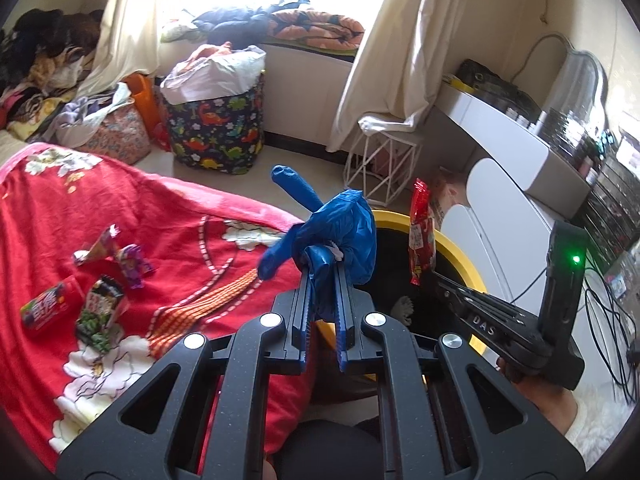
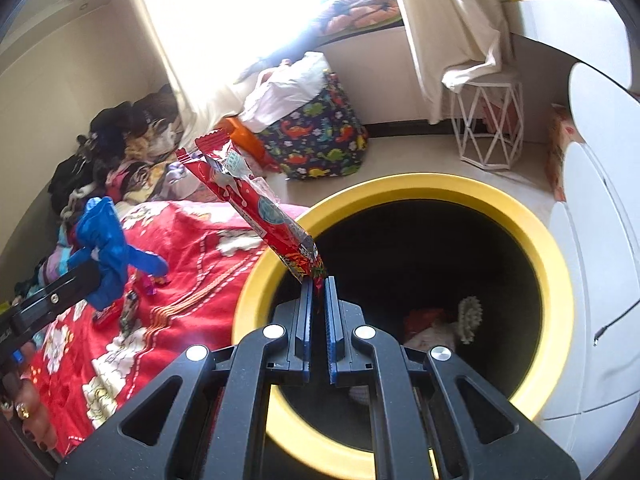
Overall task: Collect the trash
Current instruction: 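Carry the blue bag and red wrapper in both grippers over the bin, then open both grippers to drop the blue bag and red wrapper into the bin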
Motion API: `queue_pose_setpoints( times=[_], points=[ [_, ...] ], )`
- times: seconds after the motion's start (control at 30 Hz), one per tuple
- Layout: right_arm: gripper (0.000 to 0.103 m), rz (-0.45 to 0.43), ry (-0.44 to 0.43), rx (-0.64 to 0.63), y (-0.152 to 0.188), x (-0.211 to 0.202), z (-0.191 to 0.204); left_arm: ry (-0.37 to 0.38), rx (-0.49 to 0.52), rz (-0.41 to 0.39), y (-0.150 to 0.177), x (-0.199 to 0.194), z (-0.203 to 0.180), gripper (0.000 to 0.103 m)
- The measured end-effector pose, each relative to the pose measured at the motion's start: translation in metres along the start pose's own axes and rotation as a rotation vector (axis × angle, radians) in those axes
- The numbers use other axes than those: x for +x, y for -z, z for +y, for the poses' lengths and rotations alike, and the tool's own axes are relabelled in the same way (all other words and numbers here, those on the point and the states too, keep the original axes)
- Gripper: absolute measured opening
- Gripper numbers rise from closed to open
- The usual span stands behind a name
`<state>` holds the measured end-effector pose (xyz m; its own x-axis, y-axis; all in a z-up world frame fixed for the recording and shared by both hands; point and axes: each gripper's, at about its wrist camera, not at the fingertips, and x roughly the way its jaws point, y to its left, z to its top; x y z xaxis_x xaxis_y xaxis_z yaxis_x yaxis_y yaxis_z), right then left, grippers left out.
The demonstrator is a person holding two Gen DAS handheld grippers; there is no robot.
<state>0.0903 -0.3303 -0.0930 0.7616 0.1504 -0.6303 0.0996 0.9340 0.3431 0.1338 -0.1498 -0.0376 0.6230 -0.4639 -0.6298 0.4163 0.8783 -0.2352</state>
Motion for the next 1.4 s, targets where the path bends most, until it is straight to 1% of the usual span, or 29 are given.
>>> queue_pose_setpoints(
  times=[0.27,0.57,0.87,0.9,0.93,0.97,1.0,1.03,1.07,1.1,1.13,1.17,1.2,1.23,1.27,1.3,1.4],
  points=[
    [0.006,-0.006,0.062,0.062,0.001,-0.001,-0.027,0.038,0.042,0.024,-0.002,0.018,-0.022,0.006],
    [0.006,-0.019,0.113,0.108,0.001,-0.005,-0.048,0.069,0.094,0.071,0.004,0.042,-0.046,0.006],
    [0.007,-0.038,0.139,0.152,0.002,-0.011,-0.065,0.091,0.115,0.116,0.006,0.066,-0.060,0.006],
    [0.010,-0.043,0.148,0.154,0.003,-0.012,-0.066,0.092,0.120,0.123,0.006,0.070,-0.062,0.006],
    [0.016,-0.046,0.155,0.159,0.002,-0.013,-0.066,0.096,0.123,0.138,0.007,0.075,-0.063,0.008],
    [0.019,-0.049,0.157,0.166,0.003,-0.014,-0.068,0.097,0.121,0.154,0.009,0.080,-0.064,0.010],
    [0.025,-0.057,0.157,0.179,0.003,-0.016,-0.070,0.093,0.115,0.160,0.009,0.083,-0.063,0.013],
    [0.030,-0.061,0.160,0.184,0.002,-0.017,-0.071,0.092,0.110,0.165,0.010,0.085,-0.062,0.023],
    [0.033,-0.066,0.163,0.187,0.002,-0.018,-0.072,0.091,0.105,0.166,0.010,0.085,-0.061,0.034],
    [0.037,-0.071,0.163,0.190,0.002,-0.020,-0.073,0.090,0.100,0.160,0.010,0.084,-0.060,0.042],
    [0.041,-0.074,0.163,0.192,0.002,-0.021,-0.074,0.087,0.096,0.150,0.011,0.081,-0.059,0.060],
    [0.043,-0.076,0.164,0.193,0.002,-0.021,-0.074,0.082,0.090,0.136,0.011,0.078,-0.057,0.071],
    [0.047,-0.078,0.166,0.195,0.002,-0.022,-0.074,0.072,0.082,0.122,0.011,0.075,-0.054,0.075],
    [0.051,-0.080,0.163,0.200,0.003,-0.022,-0.074,0.066,0.076,0.116,0.011,0.072,-0.052,0.083],
    [0.052,-0.081,0.161,0.204,0.003,-0.022,-0.073,0.058,0.064,0.106,0.010,0.070,-0.048,0.089],
    [0.052,-0.079,0.159,0.206,0.003,-0.021,-0.072,0.048,0.054,0.098,0.010,0.067,-0.045,0.091],
    [0.054,-0.074,0.151,0.192,0.002,-0.021,-0.066,0.016,0.029,0.077,0.010,0.058,-0.034,0.092]
  ],
)
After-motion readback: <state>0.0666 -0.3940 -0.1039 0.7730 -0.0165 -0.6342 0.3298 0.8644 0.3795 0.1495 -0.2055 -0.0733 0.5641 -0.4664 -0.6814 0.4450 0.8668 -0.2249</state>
